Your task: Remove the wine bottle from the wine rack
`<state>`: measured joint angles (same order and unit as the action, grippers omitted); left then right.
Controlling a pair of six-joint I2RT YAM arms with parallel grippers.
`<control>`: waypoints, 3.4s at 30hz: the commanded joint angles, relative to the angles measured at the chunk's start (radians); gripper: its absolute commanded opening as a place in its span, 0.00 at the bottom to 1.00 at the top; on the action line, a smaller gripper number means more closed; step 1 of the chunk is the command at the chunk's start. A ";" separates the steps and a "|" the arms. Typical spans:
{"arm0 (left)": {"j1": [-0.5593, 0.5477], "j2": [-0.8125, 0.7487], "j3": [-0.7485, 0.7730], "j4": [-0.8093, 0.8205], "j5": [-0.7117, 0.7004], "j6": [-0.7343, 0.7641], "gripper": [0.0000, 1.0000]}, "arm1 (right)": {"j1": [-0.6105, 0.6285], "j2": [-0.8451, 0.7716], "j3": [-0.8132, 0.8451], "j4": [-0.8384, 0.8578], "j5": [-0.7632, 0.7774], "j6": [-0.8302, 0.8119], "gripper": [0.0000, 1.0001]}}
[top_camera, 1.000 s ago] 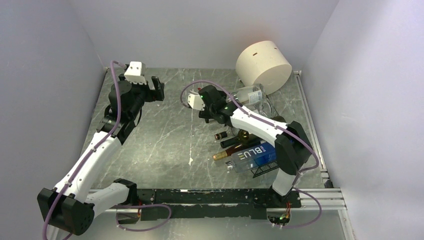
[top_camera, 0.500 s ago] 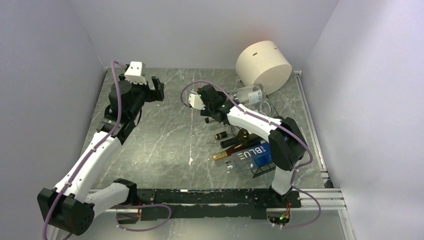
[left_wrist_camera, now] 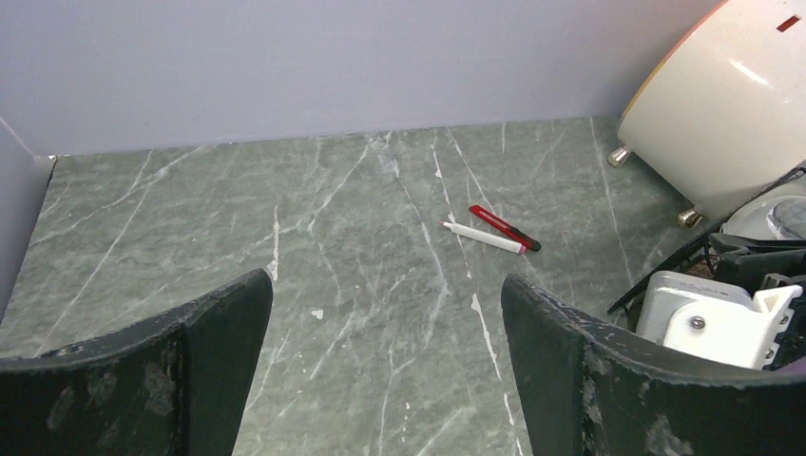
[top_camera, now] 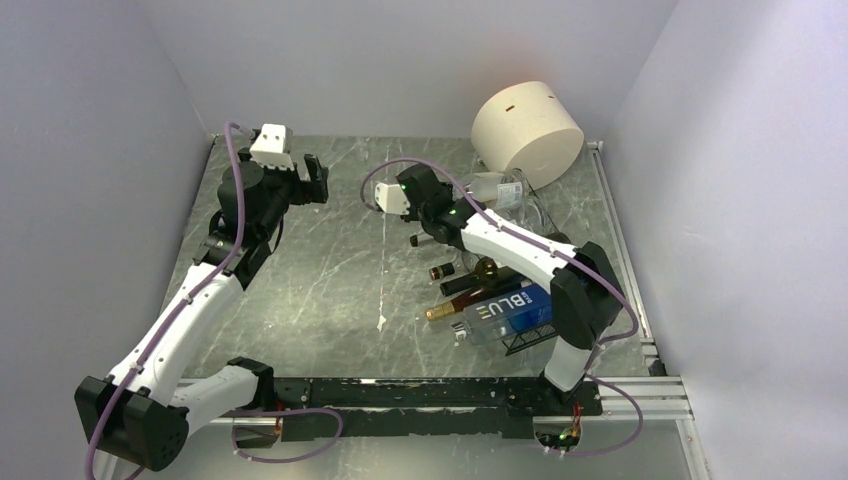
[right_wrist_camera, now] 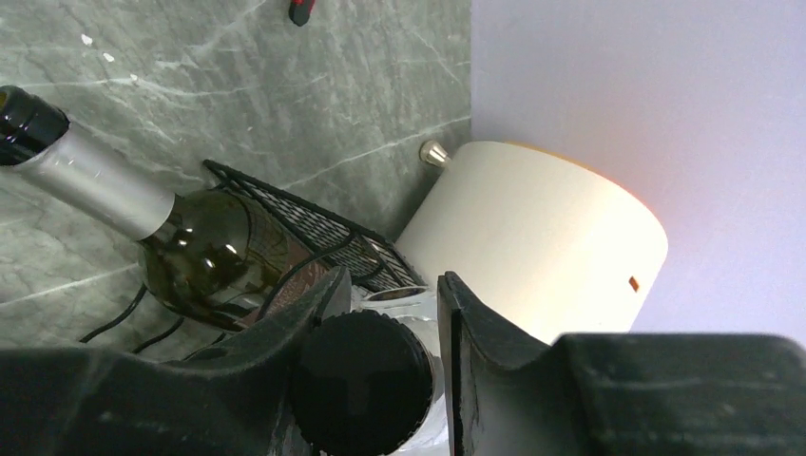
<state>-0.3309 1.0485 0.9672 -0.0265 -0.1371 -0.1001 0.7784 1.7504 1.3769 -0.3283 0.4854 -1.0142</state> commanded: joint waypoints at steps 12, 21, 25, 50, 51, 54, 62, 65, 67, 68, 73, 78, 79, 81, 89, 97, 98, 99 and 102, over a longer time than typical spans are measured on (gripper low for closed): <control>-0.005 0.004 0.002 0.020 -0.011 0.014 0.94 | 0.038 -0.124 -0.013 0.101 0.092 0.127 0.00; -0.004 -0.003 0.009 0.012 -0.013 0.008 0.94 | 0.041 -0.204 0.008 0.143 0.100 0.212 0.00; -0.005 -0.004 0.019 0.002 -0.018 0.000 0.94 | 0.043 -0.223 -0.009 0.219 0.151 0.181 0.00; -0.005 -0.037 0.025 -0.013 -0.046 -0.024 0.94 | 0.046 -0.186 0.372 0.111 0.073 0.556 0.00; -0.005 -0.037 0.025 -0.014 -0.049 -0.024 0.94 | 0.046 -0.173 0.398 0.113 0.062 0.569 0.00; -0.004 -0.035 0.028 -0.017 -0.060 -0.023 0.94 | 0.045 -0.127 0.473 0.110 0.014 0.617 0.00; -0.004 -0.069 0.038 -0.051 -0.167 -0.071 0.94 | 0.046 0.016 0.581 0.182 -0.090 0.791 0.00; -0.004 -0.092 0.044 -0.063 -0.177 -0.111 0.94 | 0.046 0.086 0.607 0.230 -0.113 0.859 0.00; 0.009 -0.112 0.031 -0.052 -0.176 -0.097 0.94 | 0.045 0.139 0.635 0.249 -0.124 0.902 0.00; 0.027 -0.121 0.012 -0.028 -0.188 -0.098 0.94 | 0.044 0.164 0.647 0.260 -0.135 0.923 0.00; 0.064 -0.117 0.045 -0.082 -0.208 -0.132 0.94 | 0.044 0.278 0.749 0.281 -0.155 1.000 0.00; 0.064 -0.121 0.030 -0.048 -0.152 -0.118 0.94 | 0.042 0.357 0.797 0.303 -0.144 1.036 0.00; 0.064 -0.116 0.036 -0.056 -0.147 -0.120 0.94 | 0.041 0.363 0.791 0.317 -0.135 1.041 0.00; 0.064 -0.111 0.043 -0.059 -0.133 -0.123 0.94 | 0.041 0.378 0.783 0.333 -0.116 1.052 0.00; 0.066 -0.100 0.030 -0.021 0.010 -0.127 0.94 | 0.029 0.414 0.773 0.330 0.011 1.111 0.00; 0.066 -0.097 0.030 -0.015 0.049 -0.131 0.94 | 0.014 0.419 0.679 0.446 -0.038 1.061 0.00; 0.066 -0.098 0.030 -0.014 0.051 -0.131 0.94 | 0.014 0.422 0.671 0.458 -0.030 1.055 0.00; 0.066 -0.096 0.030 -0.015 0.054 -0.131 0.94 | 0.012 0.428 0.672 0.459 -0.020 1.051 0.00; 0.066 -0.096 0.030 -0.015 0.052 -0.131 0.94 | 0.010 0.445 0.667 0.460 -0.001 1.054 0.00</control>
<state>-0.2699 0.9558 0.9749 -0.0738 -0.1184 -0.2245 0.7918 2.2093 2.0224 -0.0776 0.4385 0.0517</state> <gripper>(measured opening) 0.939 0.384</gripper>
